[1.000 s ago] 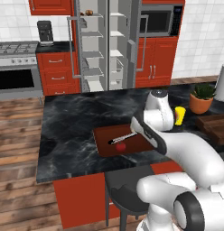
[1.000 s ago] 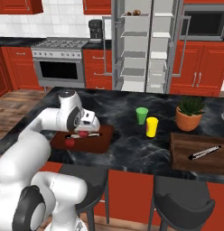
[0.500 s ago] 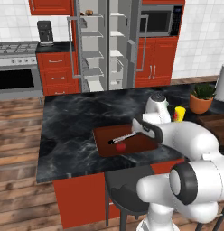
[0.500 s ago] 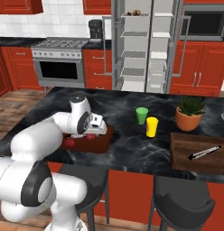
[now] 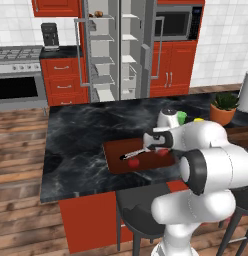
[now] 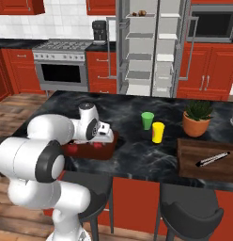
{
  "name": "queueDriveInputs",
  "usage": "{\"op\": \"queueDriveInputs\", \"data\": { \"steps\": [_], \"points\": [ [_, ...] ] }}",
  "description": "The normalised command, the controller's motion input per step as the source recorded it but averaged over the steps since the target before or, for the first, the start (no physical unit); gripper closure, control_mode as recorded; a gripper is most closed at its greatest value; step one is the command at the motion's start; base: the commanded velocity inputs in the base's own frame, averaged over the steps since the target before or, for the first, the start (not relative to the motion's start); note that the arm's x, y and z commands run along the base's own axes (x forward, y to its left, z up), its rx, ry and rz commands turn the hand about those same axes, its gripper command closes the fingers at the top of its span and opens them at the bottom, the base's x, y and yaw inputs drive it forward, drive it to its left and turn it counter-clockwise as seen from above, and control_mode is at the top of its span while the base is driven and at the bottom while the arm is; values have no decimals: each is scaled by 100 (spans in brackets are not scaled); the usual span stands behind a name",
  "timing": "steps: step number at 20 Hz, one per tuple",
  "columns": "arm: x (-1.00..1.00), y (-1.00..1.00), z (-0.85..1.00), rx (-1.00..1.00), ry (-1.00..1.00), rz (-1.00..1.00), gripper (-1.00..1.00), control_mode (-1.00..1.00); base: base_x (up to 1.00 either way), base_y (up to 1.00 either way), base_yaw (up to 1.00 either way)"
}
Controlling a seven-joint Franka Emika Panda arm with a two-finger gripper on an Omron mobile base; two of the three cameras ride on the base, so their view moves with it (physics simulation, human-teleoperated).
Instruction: Gather the bell pepper and tomato from the fridge and place them on a tray on the dining counter. Then gather the chicken drumsticks from the fridge and place them on the other tray.
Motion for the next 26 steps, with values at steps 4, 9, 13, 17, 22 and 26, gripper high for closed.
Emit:
{"op": "queueDriveInputs", "data": {
  "steps": [4,9,13,17,22,26],
  "points": [
    [13,0,-23,0,5,0,100,-100,0,0,0],
    [17,0,-22,0,3,0,100,-100,0,0,0],
    [13,0,-20,0,0,0,100,-100,0,0,0],
    [6,0,-21,0,0,0,100,-100,0,0,0],
    [0,4,-18,0,0,0,-100,-100,0,0,0],
    [-7,0,-6,0,-1,0,-100,-100,0,0,0]
  ]
}}
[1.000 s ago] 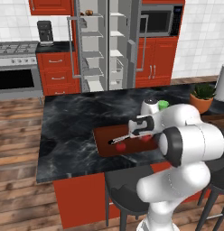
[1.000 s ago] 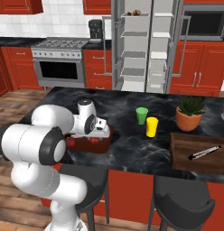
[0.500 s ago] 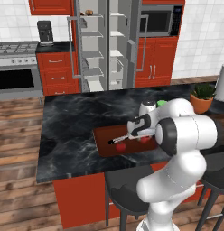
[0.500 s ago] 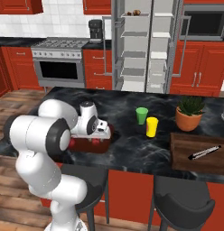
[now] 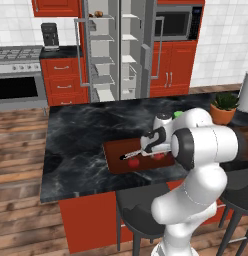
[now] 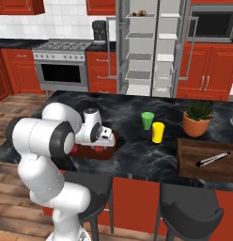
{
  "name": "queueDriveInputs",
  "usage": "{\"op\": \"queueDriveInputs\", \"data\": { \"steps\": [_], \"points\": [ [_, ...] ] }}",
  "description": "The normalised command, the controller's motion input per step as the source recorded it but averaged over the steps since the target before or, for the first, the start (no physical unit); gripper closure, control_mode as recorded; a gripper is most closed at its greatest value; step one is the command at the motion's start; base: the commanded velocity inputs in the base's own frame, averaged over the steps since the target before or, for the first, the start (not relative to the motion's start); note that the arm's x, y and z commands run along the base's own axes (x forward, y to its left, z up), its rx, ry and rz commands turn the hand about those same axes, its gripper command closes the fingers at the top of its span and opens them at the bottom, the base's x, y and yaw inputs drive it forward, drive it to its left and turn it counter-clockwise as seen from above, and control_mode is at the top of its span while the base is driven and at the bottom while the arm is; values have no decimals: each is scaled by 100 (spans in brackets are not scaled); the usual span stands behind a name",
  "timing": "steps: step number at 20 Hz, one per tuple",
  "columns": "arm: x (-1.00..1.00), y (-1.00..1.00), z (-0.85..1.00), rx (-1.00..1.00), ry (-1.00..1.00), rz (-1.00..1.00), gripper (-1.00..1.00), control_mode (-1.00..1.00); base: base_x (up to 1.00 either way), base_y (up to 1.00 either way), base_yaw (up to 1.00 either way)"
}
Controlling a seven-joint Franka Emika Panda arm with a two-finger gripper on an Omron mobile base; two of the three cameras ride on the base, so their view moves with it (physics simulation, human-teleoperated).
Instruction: Gather the bell pepper and tomato from the fridge and place them on a tray on the dining counter. Then gather the chicken drumsticks from the fridge and place them on the other tray.
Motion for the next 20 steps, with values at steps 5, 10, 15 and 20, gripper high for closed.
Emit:
{"op": "queueDriveInputs", "data": {
  "steps": [5,10,15,20],
  "points": [
    [-41,0,10,0,-5,0,-100,-100,0,0,0],
    [-30,0,56,0,-8,7,-100,-100,0,0,0],
    [-29,2,81,0,-12,8,-100,-100,0,0,0],
    [-63,32,50,-1,-5,3,-100,-100,0,0,0]
  ]
}}
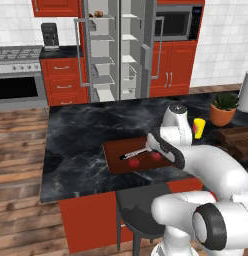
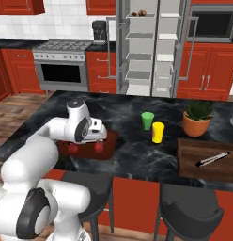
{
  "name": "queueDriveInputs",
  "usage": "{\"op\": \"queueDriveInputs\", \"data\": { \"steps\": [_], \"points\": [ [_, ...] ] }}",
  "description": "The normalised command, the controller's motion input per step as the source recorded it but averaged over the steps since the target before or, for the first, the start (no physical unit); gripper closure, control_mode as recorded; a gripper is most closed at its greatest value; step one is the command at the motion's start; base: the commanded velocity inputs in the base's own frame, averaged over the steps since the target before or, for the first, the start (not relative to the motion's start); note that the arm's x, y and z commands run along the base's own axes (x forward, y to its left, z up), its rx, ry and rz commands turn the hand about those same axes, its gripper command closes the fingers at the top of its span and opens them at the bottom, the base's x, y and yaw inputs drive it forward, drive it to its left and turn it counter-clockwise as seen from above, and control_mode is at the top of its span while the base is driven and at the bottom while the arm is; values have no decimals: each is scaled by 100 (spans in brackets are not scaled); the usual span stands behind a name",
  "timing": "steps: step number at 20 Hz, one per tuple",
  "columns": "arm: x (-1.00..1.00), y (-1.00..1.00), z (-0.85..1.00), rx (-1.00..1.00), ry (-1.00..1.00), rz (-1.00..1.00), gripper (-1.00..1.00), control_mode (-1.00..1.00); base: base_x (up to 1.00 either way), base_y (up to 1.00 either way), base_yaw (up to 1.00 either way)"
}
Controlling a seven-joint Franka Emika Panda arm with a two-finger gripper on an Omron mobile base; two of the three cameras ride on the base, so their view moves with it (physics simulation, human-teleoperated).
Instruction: Gather the bell pepper and tomato from the fridge and place them on a tray on the dining counter. Then gather the chicken drumsticks from the fridge and place them on the other tray.
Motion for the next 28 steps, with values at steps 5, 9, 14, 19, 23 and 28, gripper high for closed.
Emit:
{"op": "queueDriveInputs", "data": {
  "steps": [5,9,14,19,23,28],
  "points": [
    [-83,59,15,-3,0,0,-100,-100,0,0,0],
    [-94,59,12,-2,0,0,-100,-100,0,0,0],
    [-95,14,33,0,-2,4,-100,-100,0,0,0],
    [-98,0,21,0,-3,7,-100,-100,0,0,0],
    [-95,-6,1,0,-9,2,-100,-100,0,0,0],
    [-34,-6,0,0,-1,0,-100,-100,0,0,0]
  ]
}}
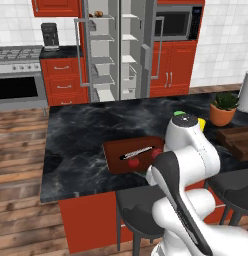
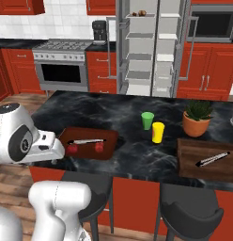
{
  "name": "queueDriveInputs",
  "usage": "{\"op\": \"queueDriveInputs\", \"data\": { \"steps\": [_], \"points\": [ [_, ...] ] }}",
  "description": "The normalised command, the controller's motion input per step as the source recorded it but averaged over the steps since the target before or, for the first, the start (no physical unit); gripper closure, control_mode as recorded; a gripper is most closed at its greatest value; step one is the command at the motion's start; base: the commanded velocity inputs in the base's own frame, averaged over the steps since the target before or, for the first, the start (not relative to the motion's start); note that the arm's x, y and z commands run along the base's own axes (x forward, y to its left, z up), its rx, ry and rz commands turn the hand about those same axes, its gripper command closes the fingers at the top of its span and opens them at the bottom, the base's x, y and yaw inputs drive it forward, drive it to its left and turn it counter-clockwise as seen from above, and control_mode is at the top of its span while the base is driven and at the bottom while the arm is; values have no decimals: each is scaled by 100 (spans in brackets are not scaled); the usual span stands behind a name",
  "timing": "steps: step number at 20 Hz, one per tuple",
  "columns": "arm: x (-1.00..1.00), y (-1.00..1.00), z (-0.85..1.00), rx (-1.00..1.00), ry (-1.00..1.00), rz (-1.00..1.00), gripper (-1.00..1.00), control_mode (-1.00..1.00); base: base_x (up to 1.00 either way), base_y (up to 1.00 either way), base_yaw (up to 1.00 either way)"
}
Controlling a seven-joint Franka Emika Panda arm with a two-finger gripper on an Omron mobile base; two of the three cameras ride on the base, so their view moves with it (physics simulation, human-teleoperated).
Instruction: Gather the bell pepper and tomato from the fridge and place them on a tray on the dining counter. Then gather the chicken drumsticks from the fridge and place them on the other tray.
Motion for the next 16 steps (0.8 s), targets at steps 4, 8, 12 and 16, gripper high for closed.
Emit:
{"op": "queueDriveInputs", "data": {
  "steps": [4,8,12,16],
  "points": [
    [0,0,0,0,0,0,-100,-100,0,0,0],
    [-5,2,-1,0,-1,0,-100,100,-9,8,0],
    [0,0,0,0,0,0,-100,100,-34,87,-2],
    [0,0,0,0,0,0,-100,100,-19,100,-6]
  ]
}}
